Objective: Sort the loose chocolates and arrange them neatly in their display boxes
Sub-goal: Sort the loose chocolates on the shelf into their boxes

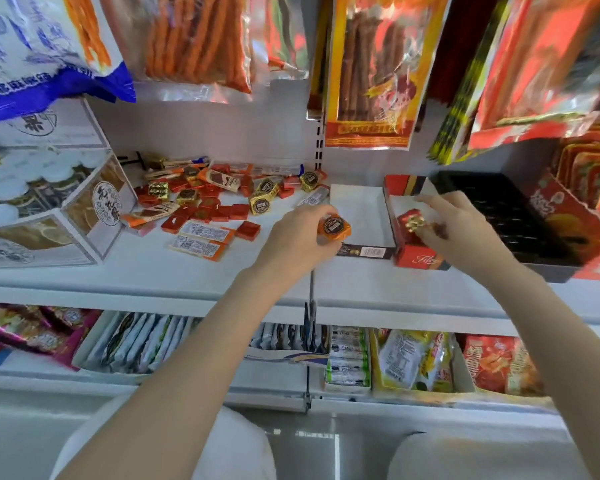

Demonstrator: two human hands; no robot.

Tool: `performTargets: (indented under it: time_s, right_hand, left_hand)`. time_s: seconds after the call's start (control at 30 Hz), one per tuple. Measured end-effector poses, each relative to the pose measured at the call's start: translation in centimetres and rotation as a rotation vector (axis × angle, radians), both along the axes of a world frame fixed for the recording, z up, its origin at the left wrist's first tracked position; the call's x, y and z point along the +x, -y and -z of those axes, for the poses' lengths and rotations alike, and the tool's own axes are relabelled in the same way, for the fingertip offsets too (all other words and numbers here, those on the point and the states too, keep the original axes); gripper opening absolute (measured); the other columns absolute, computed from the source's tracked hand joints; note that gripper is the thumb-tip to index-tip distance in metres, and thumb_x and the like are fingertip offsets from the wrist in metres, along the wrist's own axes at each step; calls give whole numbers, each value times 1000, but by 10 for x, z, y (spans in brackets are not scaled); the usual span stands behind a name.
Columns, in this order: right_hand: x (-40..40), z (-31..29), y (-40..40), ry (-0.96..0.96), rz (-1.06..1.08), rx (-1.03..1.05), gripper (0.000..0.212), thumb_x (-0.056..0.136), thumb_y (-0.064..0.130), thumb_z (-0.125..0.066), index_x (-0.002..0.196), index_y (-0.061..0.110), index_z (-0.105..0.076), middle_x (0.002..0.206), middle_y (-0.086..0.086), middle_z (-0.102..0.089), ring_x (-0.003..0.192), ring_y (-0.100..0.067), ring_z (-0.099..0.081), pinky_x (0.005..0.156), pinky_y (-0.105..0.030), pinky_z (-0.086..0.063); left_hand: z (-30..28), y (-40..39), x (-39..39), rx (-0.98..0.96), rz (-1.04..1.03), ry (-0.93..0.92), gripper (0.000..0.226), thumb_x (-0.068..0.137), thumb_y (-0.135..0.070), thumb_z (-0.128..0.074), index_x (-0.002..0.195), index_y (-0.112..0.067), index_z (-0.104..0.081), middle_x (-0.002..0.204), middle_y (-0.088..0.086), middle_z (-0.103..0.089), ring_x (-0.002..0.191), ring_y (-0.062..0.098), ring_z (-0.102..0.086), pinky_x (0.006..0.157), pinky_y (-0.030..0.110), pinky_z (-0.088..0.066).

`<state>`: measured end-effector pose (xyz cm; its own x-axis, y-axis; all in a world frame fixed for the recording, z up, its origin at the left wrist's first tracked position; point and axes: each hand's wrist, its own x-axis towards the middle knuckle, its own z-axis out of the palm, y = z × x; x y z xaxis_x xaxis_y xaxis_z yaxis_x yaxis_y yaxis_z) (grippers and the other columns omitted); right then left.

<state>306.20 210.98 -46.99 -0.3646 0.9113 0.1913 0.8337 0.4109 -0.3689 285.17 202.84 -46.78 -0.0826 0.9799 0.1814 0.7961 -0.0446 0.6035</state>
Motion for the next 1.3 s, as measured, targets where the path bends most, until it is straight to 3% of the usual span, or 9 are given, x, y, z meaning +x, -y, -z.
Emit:
performTargets:
  time_s: [0.2, 0.3, 0.43, 0.53, 0.67, 0.77, 0.87, 1.17, 1.3]
  right_hand:
    - [30, -4, -5, -101, 89, 8, 47, 84, 15, -61, 129, 10, -47, 129, -17, -43, 112, -35, -49, 95, -40, -42]
    - [35, -1, -2, -181, 141, -200, 53, 84, 24, -61, 132, 11, -41, 127, -12, -52, 97, -21, -53, 83, -30, -40]
    - [33, 0, 3, -272, 102, -237, 46, 87, 18, -58, 129, 10, -41, 122, -11, -58, 88, -17, -53, 78, -28, -44]
    - [30, 4, 5, -304, 143, -231, 38, 89, 19, -55, 124, 12, -42, 119, -11, -60, 88, -22, -58, 79, -35, -51]
    - [23, 7, 4, -360, 207, -269, 36, 90, 21, -53, 123, 12, -41, 114, -12, -60, 87, -26, -58, 81, -46, -53]
    - [18, 7, 3, -333, 192, -205, 31, 91, 18, -51, 120, 10, -42, 114, -15, -61, 86, -26, -58, 79, -46, -53]
    - [11, 8, 4, -337, 178, -223, 29, 93, 19, -49, 120, 11, -42, 119, -15, -61, 94, -29, -60, 81, -46, -52]
    - [-10, 9, 19, -208, 99, -151, 25, 91, 11, -48, 115, 7, -41, 102, -19, -64, 86, -38, -61, 75, -53, -50]
    - [5, 2, 17, -113, 106, -130, 27, 90, 15, -50, 116, 8, -49, 115, -16, -59, 101, -35, -55, 88, -45, -46]
  left_hand:
    - [2, -21, 43, 56, 58, 58, 45, 86, -18, -59, 130, -17, -48, 118, 8, -56, 101, 22, -58, 86, 31, -46]
    - [4, -32, 63, 84, 75, 123, 43, 86, -17, -60, 127, -16, -49, 120, 6, -56, 106, 19, -55, 90, 33, -49]
    - [14, -48, 83, 66, 102, 144, 40, 84, -21, -62, 121, -14, -48, 122, 5, -58, 110, 18, -56, 92, 34, -50]
    - [24, -58, 87, 67, 82, 55, 41, 84, -28, -62, 119, -15, -47, 121, 7, -58, 116, 20, -52, 97, 31, -44]
    - [26, -67, 75, -98, -47, -184, 59, 85, -54, -49, 133, -21, -38, 141, 2, -43, 135, 30, -29, 111, 47, -21]
    - [27, -63, 65, -337, -18, -311, 54, 90, -60, -23, 129, -29, -43, 137, 2, -47, 132, 37, -32, 112, 56, -12]
    - [28, -52, 59, -428, 0, -357, 61, 90, -61, -9, 115, -31, -55, 127, 2, -52, 128, 39, -36, 111, 59, -5]
    - [24, -34, 29, -444, 18, -343, 60, 89, -63, -10, 109, -31, -57, 124, 0, -56, 125, 33, -41, 111, 57, -3]
    - [24, -26, 20, -430, 40, -315, 57, 90, -62, -15, 111, -31, -58, 123, -2, -57, 124, 30, -42, 111, 55, -3]
